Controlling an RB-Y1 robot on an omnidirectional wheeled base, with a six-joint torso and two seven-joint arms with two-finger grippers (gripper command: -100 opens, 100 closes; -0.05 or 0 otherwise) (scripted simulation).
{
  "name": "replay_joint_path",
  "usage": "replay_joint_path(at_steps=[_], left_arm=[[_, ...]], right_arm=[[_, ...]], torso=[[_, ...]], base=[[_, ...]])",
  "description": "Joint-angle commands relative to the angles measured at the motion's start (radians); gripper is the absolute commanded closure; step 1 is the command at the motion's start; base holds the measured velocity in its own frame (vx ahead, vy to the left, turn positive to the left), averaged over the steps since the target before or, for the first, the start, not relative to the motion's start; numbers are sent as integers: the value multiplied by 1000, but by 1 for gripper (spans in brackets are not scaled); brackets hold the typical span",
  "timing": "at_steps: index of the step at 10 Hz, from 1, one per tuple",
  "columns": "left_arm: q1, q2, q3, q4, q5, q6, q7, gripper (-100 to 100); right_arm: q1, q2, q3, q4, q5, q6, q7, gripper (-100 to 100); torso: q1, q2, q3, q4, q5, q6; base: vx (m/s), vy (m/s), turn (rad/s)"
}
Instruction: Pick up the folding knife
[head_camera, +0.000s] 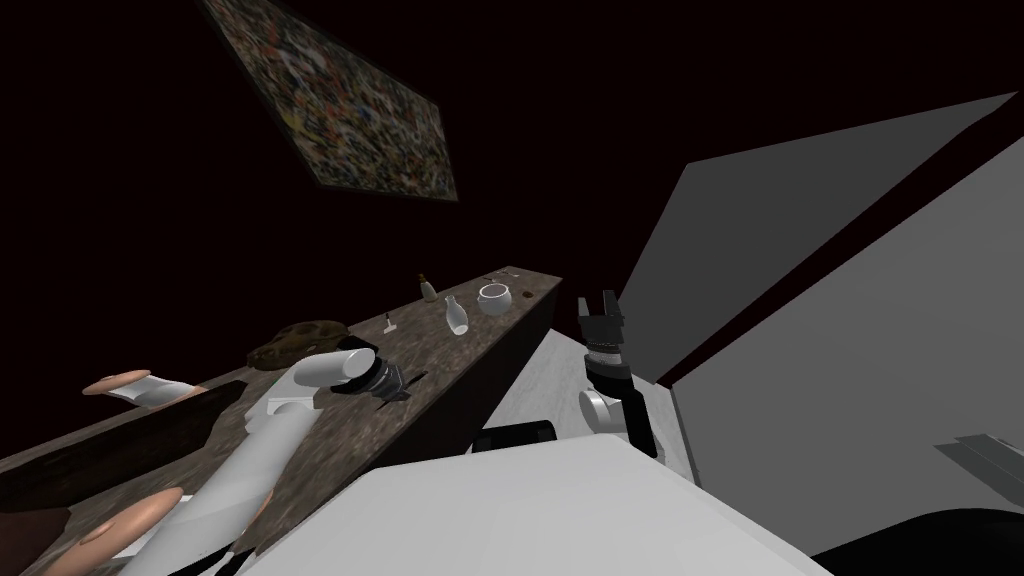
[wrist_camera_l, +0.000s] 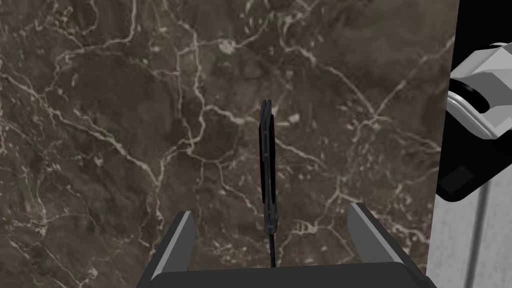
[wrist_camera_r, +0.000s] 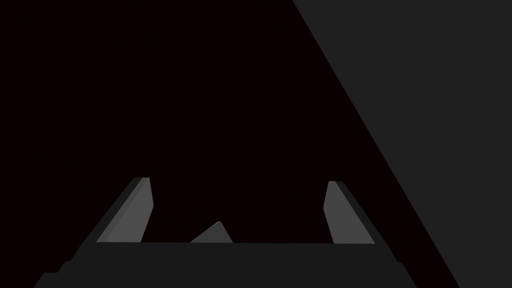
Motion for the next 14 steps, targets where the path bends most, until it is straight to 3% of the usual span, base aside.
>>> replay_joint_path(at_steps=[1,2,6,7,8,14], left_arm=[[0,0,0,0,0,0,0,-100],[0,-1,-1,2,-1,-5,-2,100],[0,-1,-1,2,-1,-4,-2,100],[0,-1,-1,2,-1,-4,-2,0],[2,25,9,17,6,29,11,-100],[38,98,25,59,34,117,64,-100]], right_arm=[[0,0,0,0,0,0,0,0],[0,0,0,0,0,0,0,0],[0,0,0,0,0,0,0,0],[0,0,0,0,0,0,0,0],[0,0,0,0,0,0,0,0],[0,0,0,0,0,0,0,0]], torso=[[0,0,0,0,0,0],[0,0,0,0,0,0],[0,0,0,0,0,0],[0,0,0,0,0,0],[0,0,0,0,0,0],[-2,-2,-1,0,0,0]], base=[[0,0,0],[0,0,0],[0,0,0],[0,0,0],[20,-22,-184],[33,-26,-150]])
